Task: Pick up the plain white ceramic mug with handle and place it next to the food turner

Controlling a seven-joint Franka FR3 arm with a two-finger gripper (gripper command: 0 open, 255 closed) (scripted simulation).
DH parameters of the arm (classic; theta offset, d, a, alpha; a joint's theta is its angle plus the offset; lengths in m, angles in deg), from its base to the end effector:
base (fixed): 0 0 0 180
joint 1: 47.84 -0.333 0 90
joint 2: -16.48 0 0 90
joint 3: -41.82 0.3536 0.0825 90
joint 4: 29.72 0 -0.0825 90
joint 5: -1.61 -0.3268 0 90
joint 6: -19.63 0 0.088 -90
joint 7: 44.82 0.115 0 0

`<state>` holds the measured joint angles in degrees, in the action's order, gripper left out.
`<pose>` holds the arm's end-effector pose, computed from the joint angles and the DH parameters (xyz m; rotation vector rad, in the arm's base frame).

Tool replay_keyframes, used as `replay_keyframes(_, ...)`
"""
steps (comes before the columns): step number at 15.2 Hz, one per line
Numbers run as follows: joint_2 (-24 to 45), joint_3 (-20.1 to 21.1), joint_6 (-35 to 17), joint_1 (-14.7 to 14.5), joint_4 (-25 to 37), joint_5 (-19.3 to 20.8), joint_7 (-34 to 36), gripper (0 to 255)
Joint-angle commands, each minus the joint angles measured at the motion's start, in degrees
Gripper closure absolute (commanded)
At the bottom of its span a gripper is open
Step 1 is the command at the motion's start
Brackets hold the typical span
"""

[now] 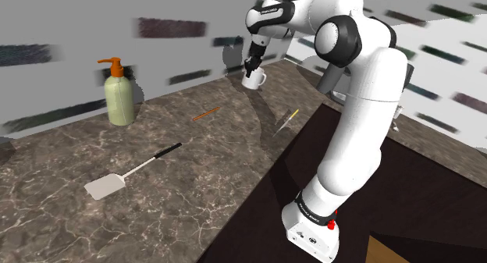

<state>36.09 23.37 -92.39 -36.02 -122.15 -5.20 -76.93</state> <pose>0.5496 -0.2792 0.4860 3.1357 0.0108 0.0279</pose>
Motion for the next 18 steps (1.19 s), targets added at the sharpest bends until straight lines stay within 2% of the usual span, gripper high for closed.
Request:
replay_keyframes(1, -0.62, -0.06, 1.23, -0.12, 0.64, 0.24, 0.23, 255)
replay_keyframes(16, -1.30, -0.38, 12.28, 0.34, 11.08, 0.67, 0.69, 255)
replay_keyframes(18, -3.67, 0.27, 11.26, -1.75, 7.88, 1.62, 3.26, 255)
